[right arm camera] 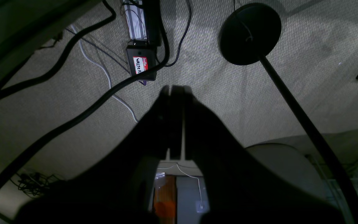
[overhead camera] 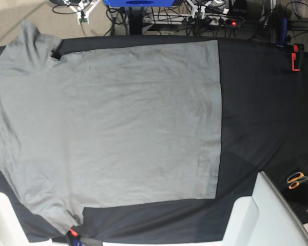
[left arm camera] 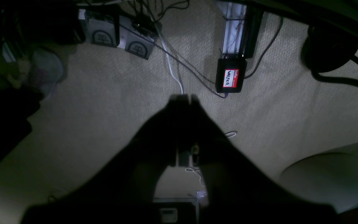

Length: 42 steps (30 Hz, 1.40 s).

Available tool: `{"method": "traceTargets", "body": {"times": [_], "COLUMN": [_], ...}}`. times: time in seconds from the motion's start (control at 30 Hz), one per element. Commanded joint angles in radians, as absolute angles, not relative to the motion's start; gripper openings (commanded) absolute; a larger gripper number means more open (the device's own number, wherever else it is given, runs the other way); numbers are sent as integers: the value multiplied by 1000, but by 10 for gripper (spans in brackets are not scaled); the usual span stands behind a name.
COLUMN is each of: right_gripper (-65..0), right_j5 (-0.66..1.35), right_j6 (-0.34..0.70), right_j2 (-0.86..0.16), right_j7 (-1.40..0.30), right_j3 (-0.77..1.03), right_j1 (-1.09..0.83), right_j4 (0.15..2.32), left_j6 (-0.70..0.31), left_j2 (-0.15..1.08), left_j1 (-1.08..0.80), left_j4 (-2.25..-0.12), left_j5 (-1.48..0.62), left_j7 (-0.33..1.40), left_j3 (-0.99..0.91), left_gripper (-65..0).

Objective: Fold the T-shirt properly

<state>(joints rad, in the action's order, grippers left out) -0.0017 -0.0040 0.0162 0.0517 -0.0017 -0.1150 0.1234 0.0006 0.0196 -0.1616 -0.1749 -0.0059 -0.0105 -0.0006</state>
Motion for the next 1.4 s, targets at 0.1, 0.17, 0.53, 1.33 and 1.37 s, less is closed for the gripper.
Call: {"method": "traceTargets", "body": {"times": [0.1,0.17,0.53,1.33,1.37], "right_gripper": [-642,-642,-642,-644,-644], "right_j5": [-2,-2,-2,1,1], "right_j6": [-7,-7,-7,-10,-10], "right_j2": [13,13,13,4,-8], "right_j7": [51,51,51,-27,-62], "right_j3": [-1,-1,-1,5,5], "right_j1": [-120,-120,-120,-314,-343], "right_j4": [124,124,124,423,476], "left_j6": [5,5,5,7,7], "left_j2": [22,22,22,93,99], "left_j1": [-171,-173,-177,-464,-495], "left_j4": [-177,-177,-177,-545,-590], "left_j5": [-48,-48,-50,-51,-51], "left_j7": [-8,-8,-8,-139,-154], "left_j3": [1,1,-1,-2,-2], "left_gripper": [-507,-546,-650,-650,-650]}}
